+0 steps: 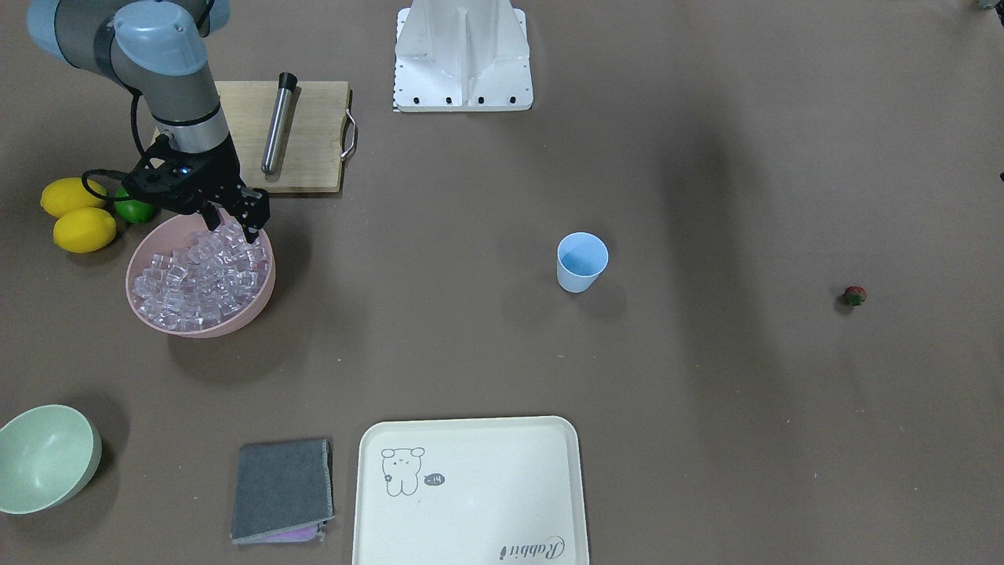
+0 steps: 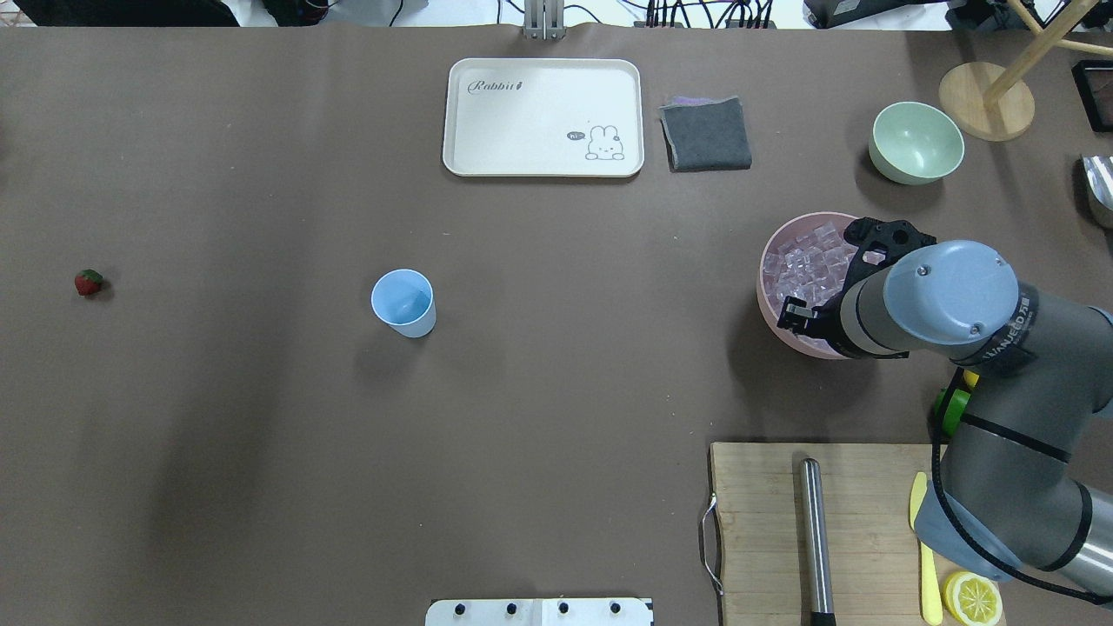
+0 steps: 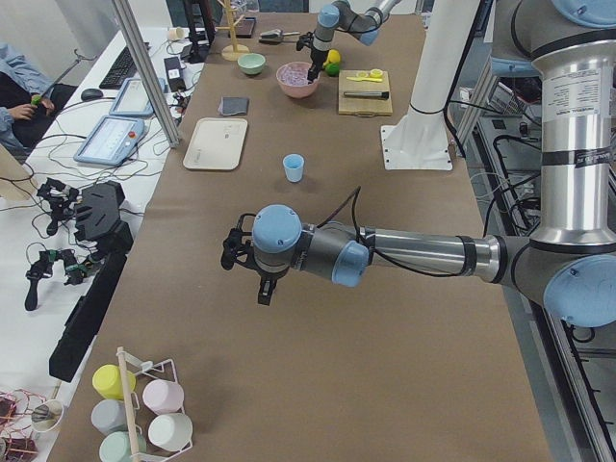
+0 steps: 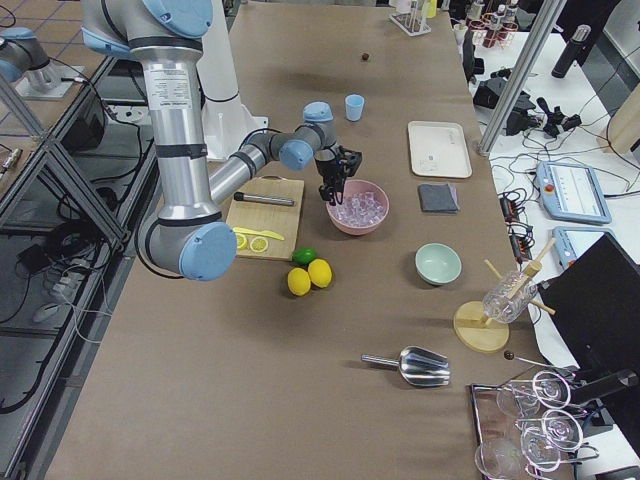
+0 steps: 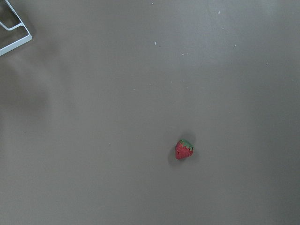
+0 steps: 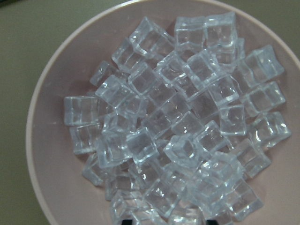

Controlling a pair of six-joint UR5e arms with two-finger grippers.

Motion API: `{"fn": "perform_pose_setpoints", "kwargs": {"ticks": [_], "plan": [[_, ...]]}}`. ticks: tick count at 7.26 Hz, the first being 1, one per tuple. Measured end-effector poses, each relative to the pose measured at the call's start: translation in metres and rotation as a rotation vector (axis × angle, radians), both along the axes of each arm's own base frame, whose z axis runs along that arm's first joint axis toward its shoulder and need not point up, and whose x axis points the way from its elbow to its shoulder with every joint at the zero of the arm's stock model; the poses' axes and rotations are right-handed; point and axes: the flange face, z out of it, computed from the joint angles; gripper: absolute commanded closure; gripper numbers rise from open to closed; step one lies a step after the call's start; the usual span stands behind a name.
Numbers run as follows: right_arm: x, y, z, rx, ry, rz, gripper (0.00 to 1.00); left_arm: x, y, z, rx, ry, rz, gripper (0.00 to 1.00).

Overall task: Put ice and strawberries in cup
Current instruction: 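Close the right gripper on an ice cube and lift it, then carry the ice cube with the right gripper over the light-blue cup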

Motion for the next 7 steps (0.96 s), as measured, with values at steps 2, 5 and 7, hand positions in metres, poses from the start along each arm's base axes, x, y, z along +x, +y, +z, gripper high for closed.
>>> {"fn": "perform_pose_setpoints", "kwargs": {"ticks": [2, 5, 7], "plan": [[0.004, 0.001, -0.002, 0.006, 0.000, 0.005, 1.00, 0.000, 0.000, 0.000, -0.002, 0.002, 0.000, 0.02], [0.021, -0.017, -0.016, 0.018, -0.023, 0.043, 1.00, 0.000, 0.000, 0.000, -0.002, 0.002, 0.000, 0.02], [0.015, -0.028, -0.055, 0.049, -0.070, 0.054, 1.00, 0.000, 0.000, 0.001, -0.004, 0.003, 0.001, 0.02]]}}
